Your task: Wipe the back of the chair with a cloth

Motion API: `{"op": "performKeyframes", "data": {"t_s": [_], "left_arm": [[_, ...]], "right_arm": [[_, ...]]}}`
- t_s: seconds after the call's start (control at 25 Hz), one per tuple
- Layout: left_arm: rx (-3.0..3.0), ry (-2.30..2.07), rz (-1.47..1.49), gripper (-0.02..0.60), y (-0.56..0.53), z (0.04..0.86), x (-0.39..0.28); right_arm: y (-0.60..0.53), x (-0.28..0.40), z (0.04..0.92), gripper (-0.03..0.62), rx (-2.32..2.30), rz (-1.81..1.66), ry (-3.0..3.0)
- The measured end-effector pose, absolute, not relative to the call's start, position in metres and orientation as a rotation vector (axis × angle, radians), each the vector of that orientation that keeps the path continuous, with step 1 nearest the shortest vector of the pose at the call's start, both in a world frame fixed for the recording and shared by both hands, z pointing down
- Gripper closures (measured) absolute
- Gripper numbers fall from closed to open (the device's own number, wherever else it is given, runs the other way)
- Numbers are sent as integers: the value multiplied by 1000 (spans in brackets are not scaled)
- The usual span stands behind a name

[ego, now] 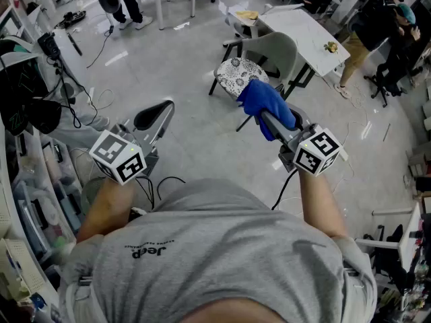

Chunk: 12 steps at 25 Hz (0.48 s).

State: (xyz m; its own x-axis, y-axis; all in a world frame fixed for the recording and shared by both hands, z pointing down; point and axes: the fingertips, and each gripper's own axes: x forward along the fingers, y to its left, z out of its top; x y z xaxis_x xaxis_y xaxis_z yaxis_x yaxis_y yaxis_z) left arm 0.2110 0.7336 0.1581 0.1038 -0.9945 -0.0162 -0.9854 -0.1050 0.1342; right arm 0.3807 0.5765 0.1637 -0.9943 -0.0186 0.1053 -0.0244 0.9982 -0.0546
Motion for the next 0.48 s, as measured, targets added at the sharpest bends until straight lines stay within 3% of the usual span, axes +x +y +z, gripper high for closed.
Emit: {"op": "performKeyframes", "data": {"t_s": [0.48], "left_arm": [[2259,-2055,-157,523,708,157,233]], "right_arm": [[552,399,161,453,0,46,-3030]]}}
